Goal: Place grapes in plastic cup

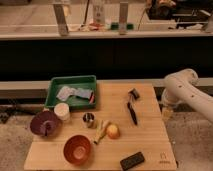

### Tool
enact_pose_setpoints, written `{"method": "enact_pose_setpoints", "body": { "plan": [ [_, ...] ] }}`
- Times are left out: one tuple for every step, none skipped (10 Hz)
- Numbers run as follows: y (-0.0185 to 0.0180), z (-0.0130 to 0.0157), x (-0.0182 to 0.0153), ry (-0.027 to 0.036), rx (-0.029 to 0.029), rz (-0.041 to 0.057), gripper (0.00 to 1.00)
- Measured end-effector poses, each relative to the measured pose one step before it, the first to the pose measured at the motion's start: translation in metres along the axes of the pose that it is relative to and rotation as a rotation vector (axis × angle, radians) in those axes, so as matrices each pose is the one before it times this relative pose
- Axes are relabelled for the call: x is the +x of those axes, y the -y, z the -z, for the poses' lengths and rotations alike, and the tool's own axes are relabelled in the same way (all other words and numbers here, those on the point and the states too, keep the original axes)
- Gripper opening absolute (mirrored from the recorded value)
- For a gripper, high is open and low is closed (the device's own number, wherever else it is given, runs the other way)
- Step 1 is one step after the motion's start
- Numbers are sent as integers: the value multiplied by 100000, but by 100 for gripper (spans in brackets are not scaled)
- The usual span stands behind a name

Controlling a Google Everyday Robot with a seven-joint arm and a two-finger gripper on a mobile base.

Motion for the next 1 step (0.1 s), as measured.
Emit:
{"method": "enact_pose_setpoints", "body": {
  "plan": [
    [-1, -1, 3, -12, 0, 3, 80]
  ]
}}
